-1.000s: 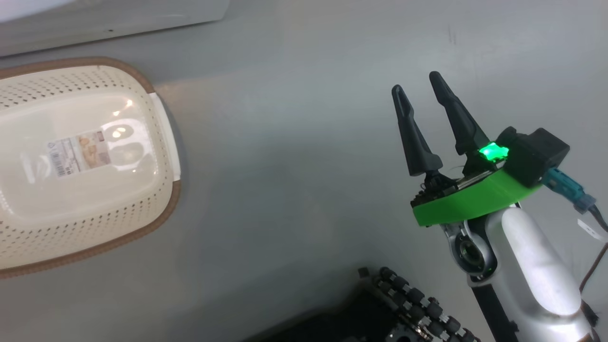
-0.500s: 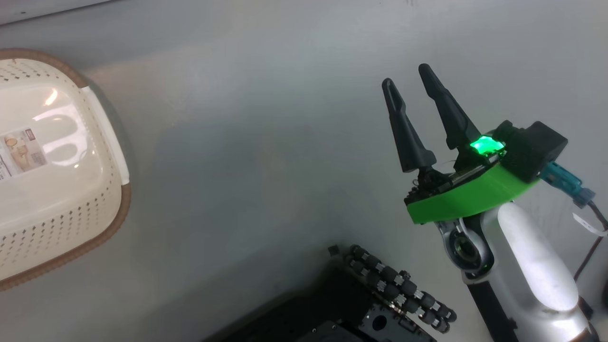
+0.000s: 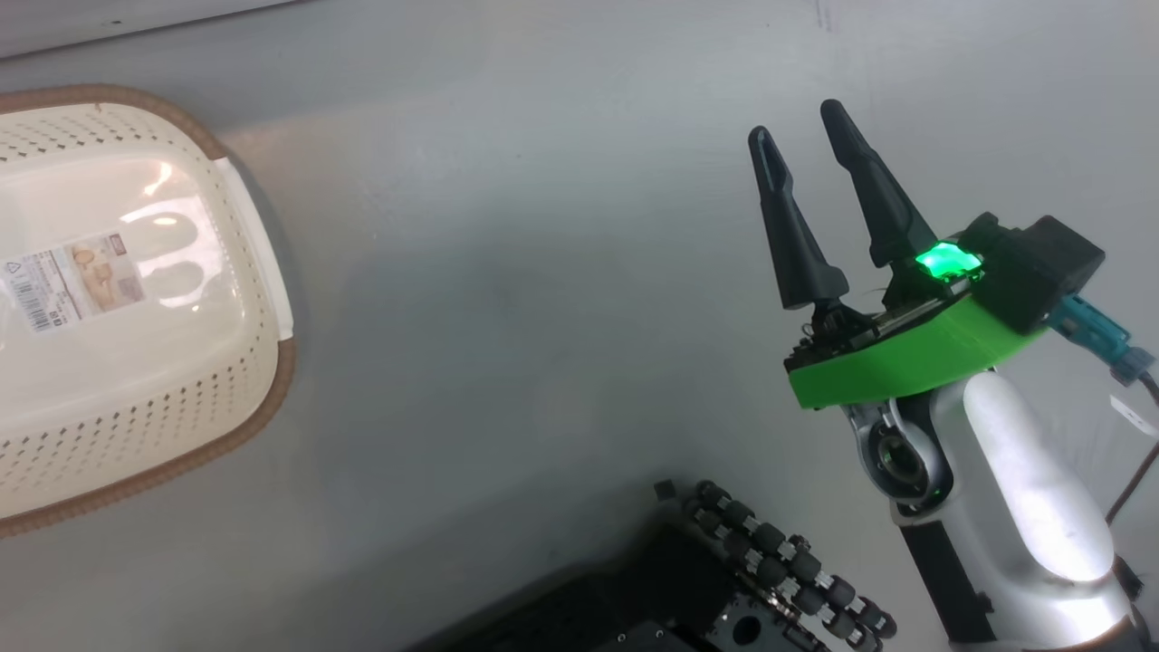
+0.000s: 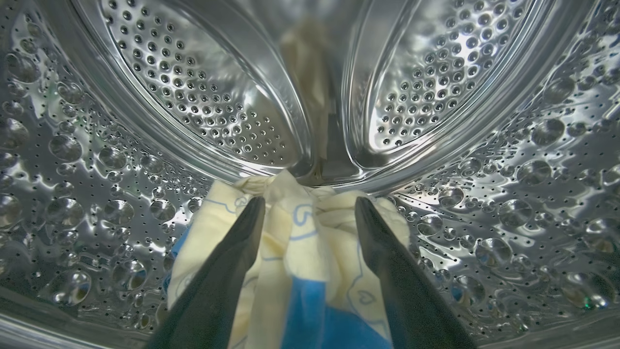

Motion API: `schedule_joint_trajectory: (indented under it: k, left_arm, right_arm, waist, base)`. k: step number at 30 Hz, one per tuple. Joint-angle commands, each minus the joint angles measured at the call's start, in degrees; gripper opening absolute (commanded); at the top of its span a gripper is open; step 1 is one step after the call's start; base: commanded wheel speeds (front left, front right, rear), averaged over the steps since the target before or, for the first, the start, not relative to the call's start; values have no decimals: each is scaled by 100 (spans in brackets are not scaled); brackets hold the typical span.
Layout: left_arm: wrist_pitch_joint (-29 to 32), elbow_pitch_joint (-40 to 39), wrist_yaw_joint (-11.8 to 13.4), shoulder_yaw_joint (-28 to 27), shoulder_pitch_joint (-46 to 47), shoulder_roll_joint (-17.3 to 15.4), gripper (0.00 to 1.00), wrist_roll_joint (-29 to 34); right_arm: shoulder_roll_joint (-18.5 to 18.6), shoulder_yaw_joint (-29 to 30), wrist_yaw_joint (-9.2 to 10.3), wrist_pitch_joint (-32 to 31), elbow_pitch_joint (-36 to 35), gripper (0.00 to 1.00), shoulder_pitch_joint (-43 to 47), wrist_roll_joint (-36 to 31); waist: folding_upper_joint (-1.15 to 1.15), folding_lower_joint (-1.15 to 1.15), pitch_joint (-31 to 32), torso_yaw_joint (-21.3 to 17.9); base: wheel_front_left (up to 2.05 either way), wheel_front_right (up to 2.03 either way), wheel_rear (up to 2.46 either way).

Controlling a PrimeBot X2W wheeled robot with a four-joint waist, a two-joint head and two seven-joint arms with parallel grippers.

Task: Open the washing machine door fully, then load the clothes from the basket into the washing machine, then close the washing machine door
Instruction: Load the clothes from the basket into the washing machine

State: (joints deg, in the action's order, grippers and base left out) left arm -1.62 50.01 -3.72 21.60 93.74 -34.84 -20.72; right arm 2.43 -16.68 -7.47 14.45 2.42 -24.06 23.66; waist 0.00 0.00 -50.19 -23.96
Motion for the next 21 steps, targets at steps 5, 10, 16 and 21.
schedule_joint_trajectory:
  k: [5,10,16,21]
  left_arm:
    - [-155,-163,-14,-63,-156,-77,100,-110]
    - [-402,-269,106,-83,-618,110,100,-244]
    - [-865,-607,370,-228,-1549,413,100,-537]
    - [-1157,-1131,635,-343,-2500,607,100,-708]
  right_arm:
    - [44,38,-2,55,-110,100,161,-90]
    - [44,143,-2,55,-122,100,172,-192]
    - [44,343,-2,55,-77,100,276,-361]
    - [44,527,-2,55,-29,100,411,-554]
  waist:
    - [0,0,168,203]
    - [0,0,382,408]
    - [0,0,779,633]
    - [0,0,1148,828]
  base:
    - [0,0,0]
    - [0,0,0]
    - [0,0,0]
    - [0,0,0]
